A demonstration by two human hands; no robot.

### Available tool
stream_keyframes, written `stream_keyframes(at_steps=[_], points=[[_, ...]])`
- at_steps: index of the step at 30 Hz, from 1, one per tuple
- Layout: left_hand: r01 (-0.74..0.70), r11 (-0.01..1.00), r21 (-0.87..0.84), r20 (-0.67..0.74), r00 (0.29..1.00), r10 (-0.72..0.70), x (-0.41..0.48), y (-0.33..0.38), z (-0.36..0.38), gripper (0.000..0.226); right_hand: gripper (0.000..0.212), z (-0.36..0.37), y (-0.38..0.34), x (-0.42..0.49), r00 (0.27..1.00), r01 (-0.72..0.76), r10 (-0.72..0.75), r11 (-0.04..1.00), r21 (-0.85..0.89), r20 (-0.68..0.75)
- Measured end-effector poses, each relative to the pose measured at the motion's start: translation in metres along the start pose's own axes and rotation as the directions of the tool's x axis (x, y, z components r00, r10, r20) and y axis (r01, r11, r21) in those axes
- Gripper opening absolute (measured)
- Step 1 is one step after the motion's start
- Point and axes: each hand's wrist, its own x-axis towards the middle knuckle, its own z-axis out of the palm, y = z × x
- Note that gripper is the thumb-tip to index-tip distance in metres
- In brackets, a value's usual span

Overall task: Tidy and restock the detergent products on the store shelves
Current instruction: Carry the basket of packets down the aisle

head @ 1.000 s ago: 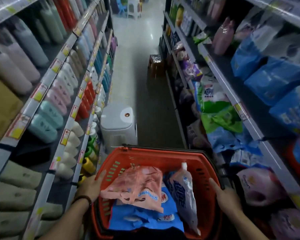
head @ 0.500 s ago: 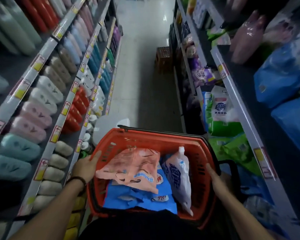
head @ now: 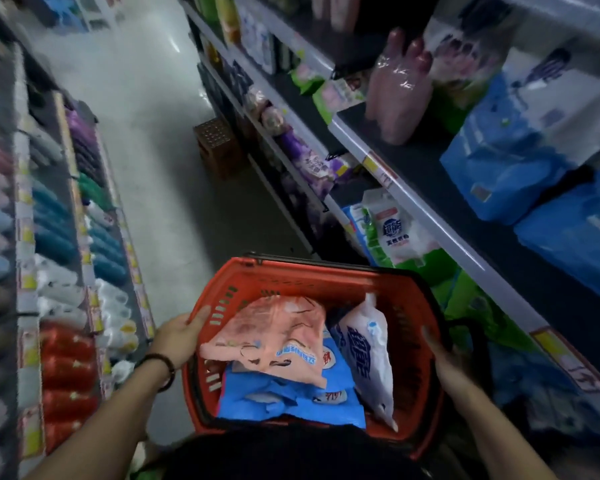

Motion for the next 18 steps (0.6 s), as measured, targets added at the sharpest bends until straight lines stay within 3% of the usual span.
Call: stream_keyframes(at_steps=[6, 11, 15, 18], points=[[-0.141, 0.975, 0.172, 0.072, 0.989, 0.131, 0.067, 0.056, 0.001, 0.067, 0.073, -0.005, -0.002, 0.005, 0.994, -0.075, 0.077, 0.997, 0.024, -0.081], [-0.212, 0.948, 0.239, 0.135, 0.974, 0.184, 0.098, 0.097, 0.010, 0.060, 0.080, 0.001, 0.006, 0.015, 0.985, -0.124, 0.126, 0.992, 0.026, -0.114], [-0.238, 0.930, 0.280, 0.182, 0.964, 0.192, 0.130, 0.128, 0.012, 0.057, 0.085, 0.013, 0.014, 0.022, 0.980, -0.160, 0.145, 0.981, -0.106, -0.137], [-0.292, 0.905, 0.310, 0.237, 0.945, 0.224, 0.164, 0.150, 0.018, 0.055, 0.072, 0.031, 0.031, 0.035, 0.984, -0.169, 0.153, 0.966, -0.196, -0.097]])
